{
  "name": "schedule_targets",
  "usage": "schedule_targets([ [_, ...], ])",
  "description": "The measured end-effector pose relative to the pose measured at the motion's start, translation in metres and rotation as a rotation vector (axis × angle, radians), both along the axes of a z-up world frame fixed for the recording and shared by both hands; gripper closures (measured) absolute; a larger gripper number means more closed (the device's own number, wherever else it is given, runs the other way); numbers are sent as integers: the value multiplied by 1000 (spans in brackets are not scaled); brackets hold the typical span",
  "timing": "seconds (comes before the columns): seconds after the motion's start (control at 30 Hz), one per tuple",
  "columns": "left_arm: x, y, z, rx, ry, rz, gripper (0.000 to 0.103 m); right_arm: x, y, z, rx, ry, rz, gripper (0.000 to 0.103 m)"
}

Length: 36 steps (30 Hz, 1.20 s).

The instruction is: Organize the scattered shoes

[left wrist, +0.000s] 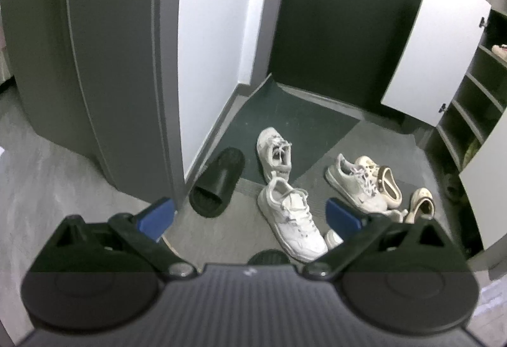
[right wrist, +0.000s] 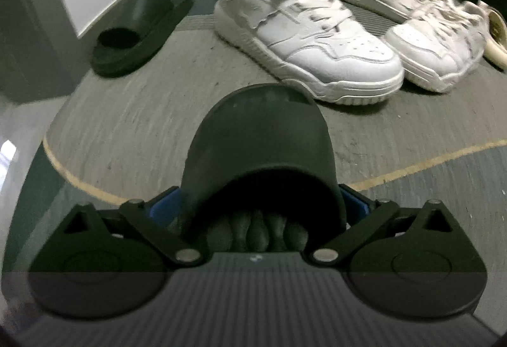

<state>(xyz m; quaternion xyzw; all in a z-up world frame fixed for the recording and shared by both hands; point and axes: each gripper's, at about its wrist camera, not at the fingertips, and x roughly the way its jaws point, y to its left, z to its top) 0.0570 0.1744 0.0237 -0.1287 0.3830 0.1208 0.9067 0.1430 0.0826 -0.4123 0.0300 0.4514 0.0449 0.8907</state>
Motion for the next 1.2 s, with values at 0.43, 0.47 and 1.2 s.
schedule_targets([
  [0.43,7,-3,-13,26,38,34,0,9,40,11,42,4,10,0],
  [0.47,8,-2,-13,35,37,39,0,10,41,10,43,12,17,0],
  [1.2,-2,-12,-5,99,-13,81,0,-18,-47,180,189,-98,157,0],
])
